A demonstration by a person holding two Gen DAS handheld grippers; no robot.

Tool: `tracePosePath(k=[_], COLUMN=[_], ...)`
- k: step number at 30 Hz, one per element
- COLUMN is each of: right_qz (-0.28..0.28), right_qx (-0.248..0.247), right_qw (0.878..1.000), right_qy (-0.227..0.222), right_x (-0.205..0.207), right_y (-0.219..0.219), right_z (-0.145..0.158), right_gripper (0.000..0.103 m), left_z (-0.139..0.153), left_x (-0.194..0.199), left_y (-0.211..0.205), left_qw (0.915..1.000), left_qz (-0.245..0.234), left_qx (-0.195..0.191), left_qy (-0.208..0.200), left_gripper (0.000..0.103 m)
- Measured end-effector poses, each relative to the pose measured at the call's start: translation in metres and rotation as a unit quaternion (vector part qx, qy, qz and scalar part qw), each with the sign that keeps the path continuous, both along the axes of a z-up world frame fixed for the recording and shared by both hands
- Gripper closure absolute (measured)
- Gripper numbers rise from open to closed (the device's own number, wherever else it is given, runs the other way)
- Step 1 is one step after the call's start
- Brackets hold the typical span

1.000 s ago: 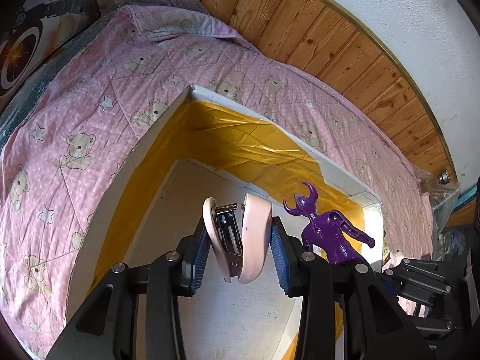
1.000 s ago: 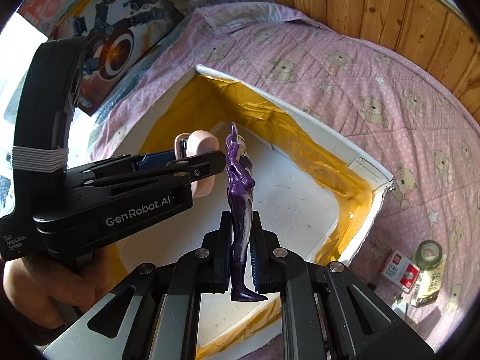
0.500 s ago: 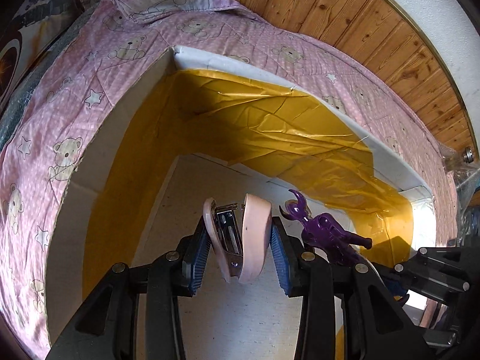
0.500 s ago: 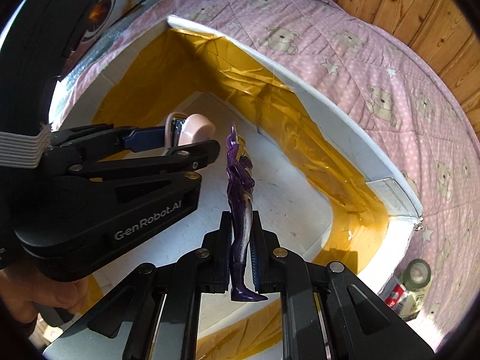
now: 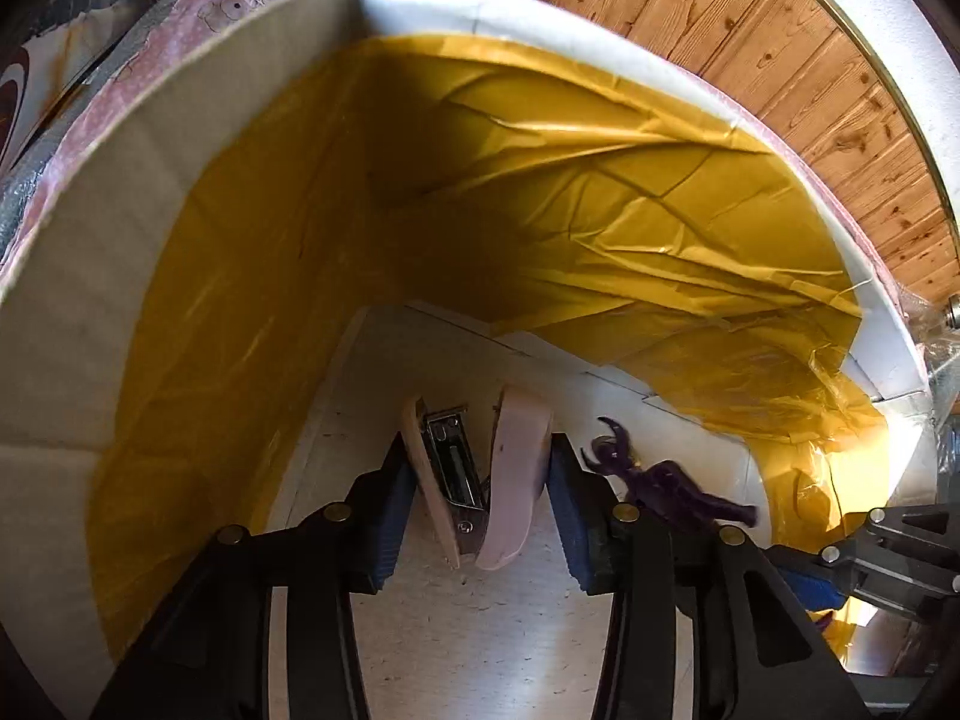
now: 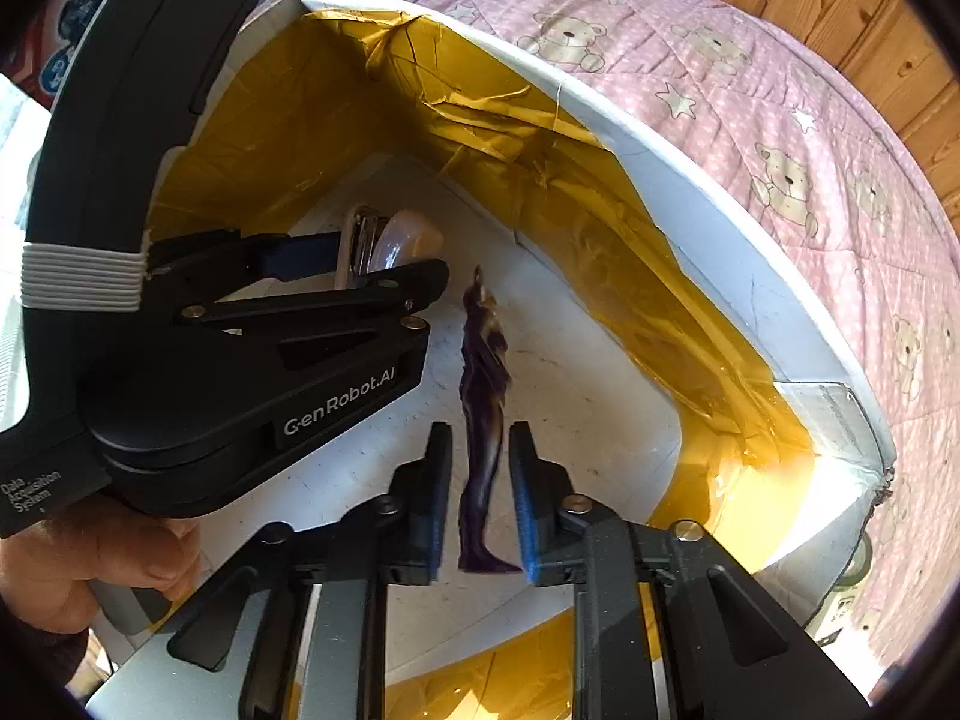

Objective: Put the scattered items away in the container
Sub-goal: 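Lower the figure and stapler into the box and open both tools, then move both open tools back over the items on the bedspread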

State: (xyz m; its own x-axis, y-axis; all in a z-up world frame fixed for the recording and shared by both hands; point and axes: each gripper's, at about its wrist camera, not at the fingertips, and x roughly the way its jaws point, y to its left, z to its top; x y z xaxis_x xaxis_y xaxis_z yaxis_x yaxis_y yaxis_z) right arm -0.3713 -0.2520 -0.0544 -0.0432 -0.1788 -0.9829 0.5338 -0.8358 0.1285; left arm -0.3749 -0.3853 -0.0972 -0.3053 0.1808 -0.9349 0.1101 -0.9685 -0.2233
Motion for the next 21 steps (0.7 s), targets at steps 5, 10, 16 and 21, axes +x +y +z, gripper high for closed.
tracePosePath(k=[5, 10, 16, 21], right_qz=[0.002, -0.005, -0.018, -0.054], right_qx=[-0.009, -0.057, -0.154, -0.234], right_qw=[1.000, 0.996, 0.979, 0.948], right_qy=[0.022, 0.066, 0.134, 0.208], right_x=[0.014, 0.044, 0.118, 0.209], right_y=[0.008, 0.031, 0.071, 0.087], right_z=[0.022, 0.073, 0.121, 0.145], right_gripper=[0.066, 0.066, 0.064, 0.058], left_z=[0.013, 0.048, 0.111, 0.152], left_x=[0.012, 0.043, 0.110, 0.179], left_y=[-0.004, -0.012, -0.001, 0.040], left_qw=[0.9999, 0.9995, 0.9969, 0.9897], left_qz=[0.010, 0.010, -0.006, -0.032], left_qx=[0.008, 0.013, -0.038, -0.071], left_qy=[0.007, 0.027, 0.069, 0.120], left_gripper=[0.057, 0.056, 0.051, 0.039])
